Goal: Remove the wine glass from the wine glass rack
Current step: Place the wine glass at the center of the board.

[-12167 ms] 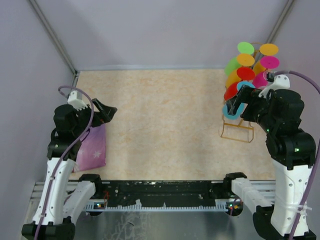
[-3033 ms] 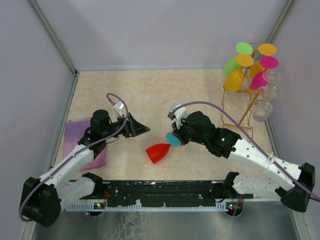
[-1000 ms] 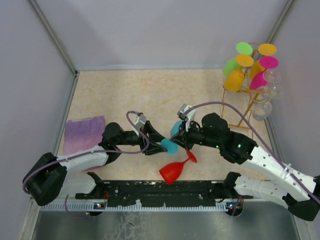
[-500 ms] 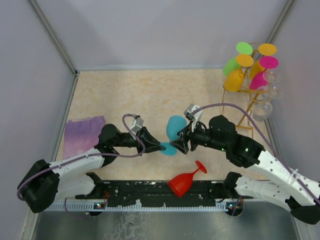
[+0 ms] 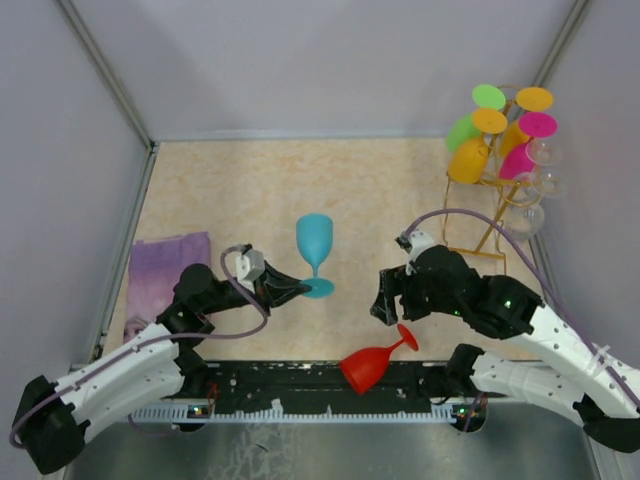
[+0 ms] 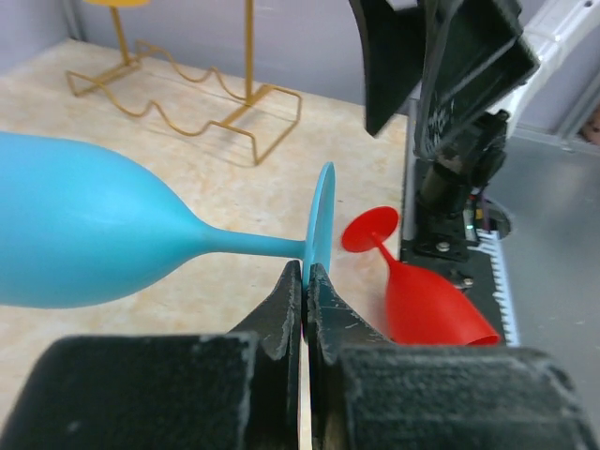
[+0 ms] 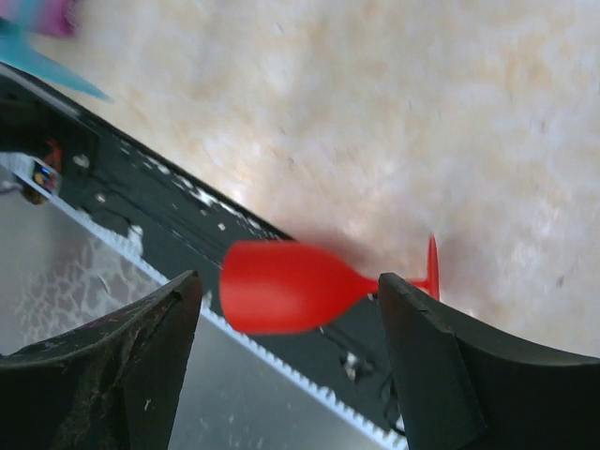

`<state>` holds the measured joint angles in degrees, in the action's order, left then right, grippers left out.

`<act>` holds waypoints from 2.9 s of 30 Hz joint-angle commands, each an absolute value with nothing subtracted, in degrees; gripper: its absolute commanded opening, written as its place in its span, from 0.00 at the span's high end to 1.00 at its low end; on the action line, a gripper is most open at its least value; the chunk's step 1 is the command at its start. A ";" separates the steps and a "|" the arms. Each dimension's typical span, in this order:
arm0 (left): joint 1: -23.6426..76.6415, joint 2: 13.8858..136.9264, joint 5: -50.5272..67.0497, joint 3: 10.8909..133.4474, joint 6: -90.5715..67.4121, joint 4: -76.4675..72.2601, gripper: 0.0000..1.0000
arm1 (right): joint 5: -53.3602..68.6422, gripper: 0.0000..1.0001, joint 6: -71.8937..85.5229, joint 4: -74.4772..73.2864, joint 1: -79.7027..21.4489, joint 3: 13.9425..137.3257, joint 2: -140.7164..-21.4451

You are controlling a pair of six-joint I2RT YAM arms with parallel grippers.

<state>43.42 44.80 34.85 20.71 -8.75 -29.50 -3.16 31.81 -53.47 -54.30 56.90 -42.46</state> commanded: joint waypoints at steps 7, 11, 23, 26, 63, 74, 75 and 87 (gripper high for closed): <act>43.94 27.97 39.26 17.87 21.96 -15.14 1.00 | -3.50 0.22 34.18 -45.92 -54.23 53.61 -40.76; 43.94 24.59 41.13 18.78 23.99 -11.14 1.00 | -3.57 0.19 23.23 -31.28 -54.28 55.21 -41.76; 43.94 19.19 54.23 23.20 19.91 -3.13 1.00 | 16.35 0.01 19.07 -26.28 -42.88 72.13 -55.67; 43.90 18.36 55.61 23.27 18.90 -4.39 1.00 | 38.20 0.07 22.11 -24.51 -38.12 72.43 -59.37; 43.95 14.68 7.78 23.00 8.32 -0.50 0.00 | 7.74 1.00 2.91 -43.28 -50.19 86.01 -68.32; 43.95 12.97 -24.35 27.10 -25.83 12.36 0.00 | -12.72 1.00 -1.90 -29.83 -54.37 87.54 -80.60; 43.95 13.15 -24.08 27.56 -27.39 13.56 0.00 | -12.42 1.00 -1.31 -27.35 -54.32 87.43 -81.77; 43.93 8.65 -27.12 28.40 -50.57 28.25 0.00 | -8.38 1.00 3.86 -18.46 -54.22 100.29 -104.77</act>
